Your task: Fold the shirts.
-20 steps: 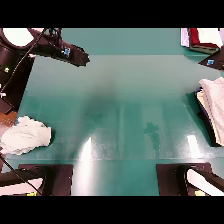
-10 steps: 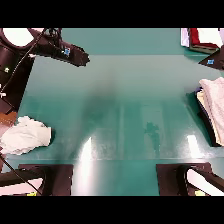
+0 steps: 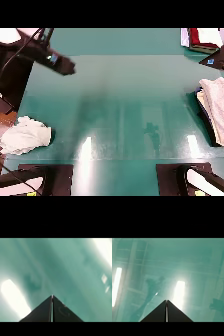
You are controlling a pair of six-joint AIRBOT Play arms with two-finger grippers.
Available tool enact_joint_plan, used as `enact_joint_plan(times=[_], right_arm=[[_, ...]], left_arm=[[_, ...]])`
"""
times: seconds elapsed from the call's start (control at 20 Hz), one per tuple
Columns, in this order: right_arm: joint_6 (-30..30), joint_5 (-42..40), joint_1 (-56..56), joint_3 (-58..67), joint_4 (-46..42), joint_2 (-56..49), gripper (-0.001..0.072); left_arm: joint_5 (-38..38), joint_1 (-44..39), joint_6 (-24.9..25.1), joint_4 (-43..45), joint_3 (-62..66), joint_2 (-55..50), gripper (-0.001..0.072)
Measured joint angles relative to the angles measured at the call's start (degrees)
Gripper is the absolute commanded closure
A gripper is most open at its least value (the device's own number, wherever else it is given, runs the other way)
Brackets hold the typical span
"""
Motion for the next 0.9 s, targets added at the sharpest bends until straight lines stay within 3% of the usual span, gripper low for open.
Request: enact_joint_plan(times=[0.05,0.1,0.15,0.4,0.7,0.75,0.8,0.85,0.9], right_arm=[[-0.3,0.0,0.0,0.0,0.0,0.0,0.0692],[-0.8,0.0,0.0,0.0,0.0,0.0,0.0691],[-1.3,0.0,0.0,0.0,0.0,0.0,0.0691],[-3.7,-0.1,0.0,0.0,0.0,0.0,0.0692],[-4.7,-0.1,0.0,0.0,-0.1,0.0,0.0692],[-4.8,-0.1,0.0,0.0,-0.1,0.0,0.0691],[-4.9,-0.1,0.0,0.0,-0.1,0.0,0.0692],[-4.9,-0.1,0.0,0.0,-0.1,0.0,0.0691],[-4.9,-0.1,0.0,0.0,-0.1,0.0,0.0692]], left_arm=[[-3.3,0.9,-1.2,4.2,-2.1,1.3,0.0242],[-5.6,1.7,-2.5,8.1,-4.8,2.8,0.0002],[-7.6,2.5,-4.0,12.3,-8.3,4.7,0.0035],[-9.6,6.7,-10.9,29.1,-29.5,12.5,0.0037],[-3.9,12.5,-15.7,34.4,-50.0,15.2,0.0039],[-2.8,13.0,-16.0,34.6,-52.0,15.3,0.0067],[-2.0,13.4,-16.2,34.8,-53.5,15.4,0.0349],[-1.5,13.6,-16.4,34.9,-54.4,15.5,0.0584],[-0.7,13.8,-16.5,35.0,-54.9,15.5,0.0611]])
